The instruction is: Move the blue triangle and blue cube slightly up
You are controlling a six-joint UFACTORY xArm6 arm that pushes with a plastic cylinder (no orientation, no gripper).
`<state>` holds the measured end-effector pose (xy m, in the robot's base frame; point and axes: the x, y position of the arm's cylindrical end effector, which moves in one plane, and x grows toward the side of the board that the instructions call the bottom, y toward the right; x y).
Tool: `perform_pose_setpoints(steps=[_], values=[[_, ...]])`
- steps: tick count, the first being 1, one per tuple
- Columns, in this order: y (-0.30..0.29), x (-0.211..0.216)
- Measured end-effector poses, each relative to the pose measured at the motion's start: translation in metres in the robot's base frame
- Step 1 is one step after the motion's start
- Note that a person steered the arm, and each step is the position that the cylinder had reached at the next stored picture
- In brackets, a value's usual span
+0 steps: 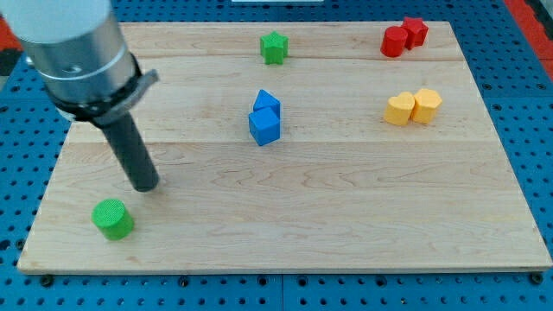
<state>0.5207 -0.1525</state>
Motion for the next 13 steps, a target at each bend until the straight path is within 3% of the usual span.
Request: perform_pose_setpoints(steps=[1, 2, 5, 6, 8, 10, 11, 13], values=[[-0.012, 0.039], [-0.051, 0.035], [0.148, -0.036], [0.164, -0.065], [0.145, -0.123], [0.146, -0.084], [0.119, -0.085], [0.136, -0.137]])
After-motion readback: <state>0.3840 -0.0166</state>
